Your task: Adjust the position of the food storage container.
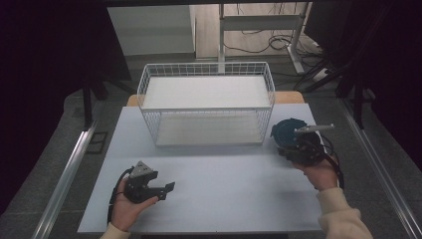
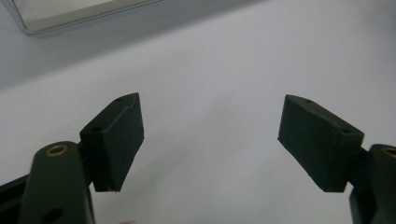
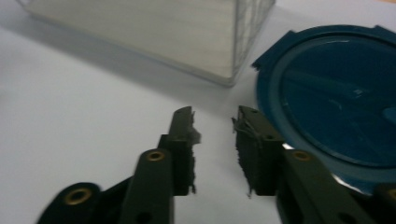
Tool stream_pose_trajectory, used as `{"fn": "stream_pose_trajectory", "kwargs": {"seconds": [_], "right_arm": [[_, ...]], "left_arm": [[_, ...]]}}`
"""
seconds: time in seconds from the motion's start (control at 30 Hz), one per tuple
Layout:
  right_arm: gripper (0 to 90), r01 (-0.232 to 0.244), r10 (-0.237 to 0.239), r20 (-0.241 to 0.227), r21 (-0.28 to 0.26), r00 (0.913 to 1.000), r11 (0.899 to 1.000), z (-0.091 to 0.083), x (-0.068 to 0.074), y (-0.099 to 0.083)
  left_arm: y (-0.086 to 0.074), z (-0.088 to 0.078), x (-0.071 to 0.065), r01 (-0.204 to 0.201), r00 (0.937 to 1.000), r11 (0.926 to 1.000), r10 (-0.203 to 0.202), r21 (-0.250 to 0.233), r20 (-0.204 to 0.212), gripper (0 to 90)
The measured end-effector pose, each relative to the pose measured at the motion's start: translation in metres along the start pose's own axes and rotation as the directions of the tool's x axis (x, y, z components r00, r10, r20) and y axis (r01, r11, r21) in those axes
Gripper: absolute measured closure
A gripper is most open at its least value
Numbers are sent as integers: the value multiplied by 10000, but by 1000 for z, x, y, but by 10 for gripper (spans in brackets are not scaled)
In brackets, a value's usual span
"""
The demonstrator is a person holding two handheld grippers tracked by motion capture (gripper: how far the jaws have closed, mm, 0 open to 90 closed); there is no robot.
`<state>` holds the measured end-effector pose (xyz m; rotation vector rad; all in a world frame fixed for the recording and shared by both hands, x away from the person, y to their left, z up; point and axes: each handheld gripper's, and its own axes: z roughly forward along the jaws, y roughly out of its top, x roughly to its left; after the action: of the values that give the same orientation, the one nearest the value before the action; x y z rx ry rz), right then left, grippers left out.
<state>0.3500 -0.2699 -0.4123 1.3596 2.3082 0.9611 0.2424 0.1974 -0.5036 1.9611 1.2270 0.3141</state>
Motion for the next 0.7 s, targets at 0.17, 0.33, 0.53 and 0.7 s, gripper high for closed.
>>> {"fn": "stream_pose_trajectory", "kwargs": {"seconds": [0.17,0.33,0.53,0.7], "right_arm": [[808,-256,250,268,218,9993,9994,6,-16,19],[892,-476,459,572,287,9973,9985,13,-31,34],[896,-922,893,911,292,9918,9953,33,-52,51],[897,-1108,1069,1228,257,9867,9935,55,-71,66]], "left_arm": [[-1,1,2,71,10000,10000,-71,7,-53,225],[-1,1,3,72,10000,10000,-72,38,-52,225],[-2,2,5,125,9999,9999,-124,72,-100,229],[-2,2,8,160,9997,9998,-159,81,-165,229]]}}
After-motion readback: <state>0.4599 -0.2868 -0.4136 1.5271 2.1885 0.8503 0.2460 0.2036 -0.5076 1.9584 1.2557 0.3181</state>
